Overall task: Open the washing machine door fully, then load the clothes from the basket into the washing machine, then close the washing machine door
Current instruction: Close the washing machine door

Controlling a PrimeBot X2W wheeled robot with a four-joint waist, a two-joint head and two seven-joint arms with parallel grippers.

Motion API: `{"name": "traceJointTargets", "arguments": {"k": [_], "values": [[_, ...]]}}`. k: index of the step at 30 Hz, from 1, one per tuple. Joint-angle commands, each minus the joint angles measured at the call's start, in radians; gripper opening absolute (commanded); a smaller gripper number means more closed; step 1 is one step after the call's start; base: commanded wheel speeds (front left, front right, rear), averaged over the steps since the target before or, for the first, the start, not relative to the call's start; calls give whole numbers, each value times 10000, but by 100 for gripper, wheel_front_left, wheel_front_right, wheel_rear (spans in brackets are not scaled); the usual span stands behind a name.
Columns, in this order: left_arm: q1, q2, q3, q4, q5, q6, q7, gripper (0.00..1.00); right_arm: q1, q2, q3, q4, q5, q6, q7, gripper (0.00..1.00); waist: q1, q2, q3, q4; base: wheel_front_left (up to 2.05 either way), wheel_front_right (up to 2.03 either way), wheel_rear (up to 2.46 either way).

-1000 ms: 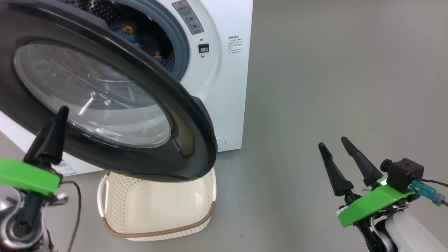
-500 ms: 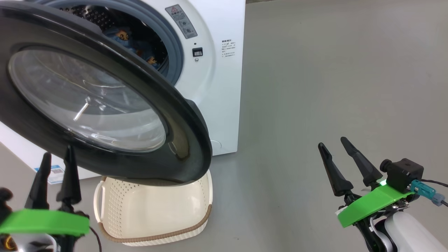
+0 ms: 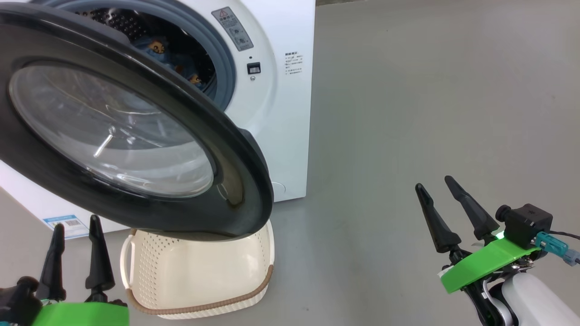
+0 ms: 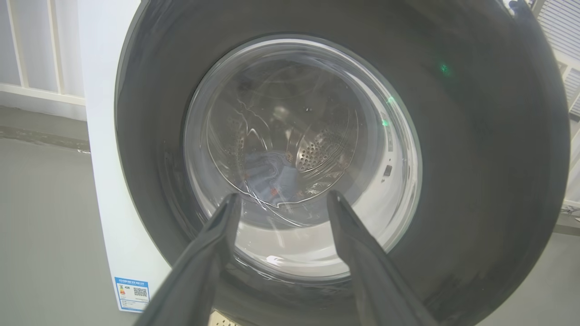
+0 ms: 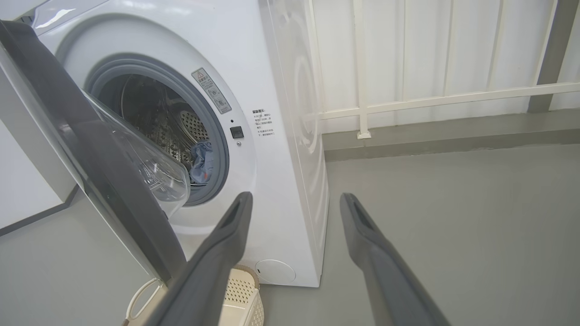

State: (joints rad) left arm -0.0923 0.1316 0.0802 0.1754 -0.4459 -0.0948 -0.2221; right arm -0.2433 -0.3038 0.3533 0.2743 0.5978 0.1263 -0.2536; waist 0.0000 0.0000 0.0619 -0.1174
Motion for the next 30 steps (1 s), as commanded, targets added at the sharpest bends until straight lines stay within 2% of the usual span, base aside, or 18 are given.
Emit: {"name": "traceJointTargets", "arguments": {"k": [1, 13, 30], "values": [[-108, 167, 327, -152, 117, 53, -134, 100, -102, -149, 90, -249, -99, 44, -82, 100, 0, 0, 5, 10, 0, 0, 0], [-214, 15, 301, 139, 693, 101, -378, 100, -130, -226, -127, -351, -203, 44, -82, 100, 0, 0, 158, 100, 0, 0, 0], [-246, -167, 421, 170, 897, 41, -395, 100, -172, -203, -206, -383, -292, 44, -82, 100, 0, 0, 141, 159, 0, 0, 0]]}}
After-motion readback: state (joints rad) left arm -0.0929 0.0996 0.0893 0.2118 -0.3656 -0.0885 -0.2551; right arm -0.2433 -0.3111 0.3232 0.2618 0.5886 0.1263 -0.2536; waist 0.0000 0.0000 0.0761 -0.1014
